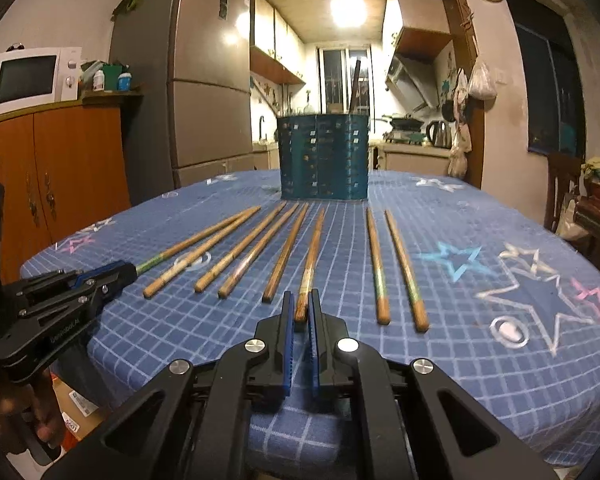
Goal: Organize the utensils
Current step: 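Lift both chopsticks and carry them above the green holder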
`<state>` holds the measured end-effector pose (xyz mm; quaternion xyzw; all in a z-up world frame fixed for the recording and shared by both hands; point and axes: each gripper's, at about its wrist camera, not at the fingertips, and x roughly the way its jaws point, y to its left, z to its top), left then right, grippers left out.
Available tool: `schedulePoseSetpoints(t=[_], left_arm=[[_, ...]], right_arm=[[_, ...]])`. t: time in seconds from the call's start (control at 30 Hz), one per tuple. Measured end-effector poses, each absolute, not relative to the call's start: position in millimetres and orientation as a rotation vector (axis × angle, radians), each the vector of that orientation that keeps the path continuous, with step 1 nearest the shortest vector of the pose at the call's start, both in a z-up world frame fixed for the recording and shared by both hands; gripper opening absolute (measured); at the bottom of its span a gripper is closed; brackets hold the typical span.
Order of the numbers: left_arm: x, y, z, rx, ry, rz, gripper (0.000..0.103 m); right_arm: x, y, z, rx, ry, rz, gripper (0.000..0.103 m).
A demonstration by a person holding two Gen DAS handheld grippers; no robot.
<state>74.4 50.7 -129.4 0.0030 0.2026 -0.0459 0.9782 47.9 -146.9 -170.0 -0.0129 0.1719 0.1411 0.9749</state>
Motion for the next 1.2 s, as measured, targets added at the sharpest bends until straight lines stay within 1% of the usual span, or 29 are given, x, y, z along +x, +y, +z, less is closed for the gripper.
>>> schedulePoseSetpoints(t=[0.2,0.4,0.5,0.6,0.7,0.8,0.97,1.2], left_arm=[[64.5,57.4,-98.7,-0.006,0.331,-0.09,0.005],[68.5,61.8,-31.3,0.014,0.154,-0.096,0.005],[86.7,61.2,15.9,0.034,0.052,-0.108,0.005],[109.2,58.0,52.1,0.042,0.02,-0.136,0.005],[126.9,57.5,75.1,0.032,0.017,-0.159,0.005],[134.5,56.4,87.0,0.025,0.022,-0.17,0.005],[143.4,55.6,99.0,0.02,0.02,-0.182,0.005],[158.7,48.5,111.5,-0.003,0.032,-0.212,0.005]], right_arm=[[35.4,-151.0,-142.7,-0.048,0.269,0.277,0.008],[30.3,-151.5,-88.9,-0.109,0.136,0.293,0.008],[45.9,-152.9,-52.8,-0.123,0.084,0.325,0.007],[67.7,-156.4,-19.8,-0.117,0.063,0.351,0.008],[86.8,-163.2,3.7,-0.092,0.074,0.382,0.007],[108.1,-172.0,25.2,-0.057,0.096,0.402,0.007],[125.0,-178.6,45.2,-0.017,0.113,0.422,0.008],[140.2,-177.9,70.5,-0.014,0.077,0.424,0.007]])
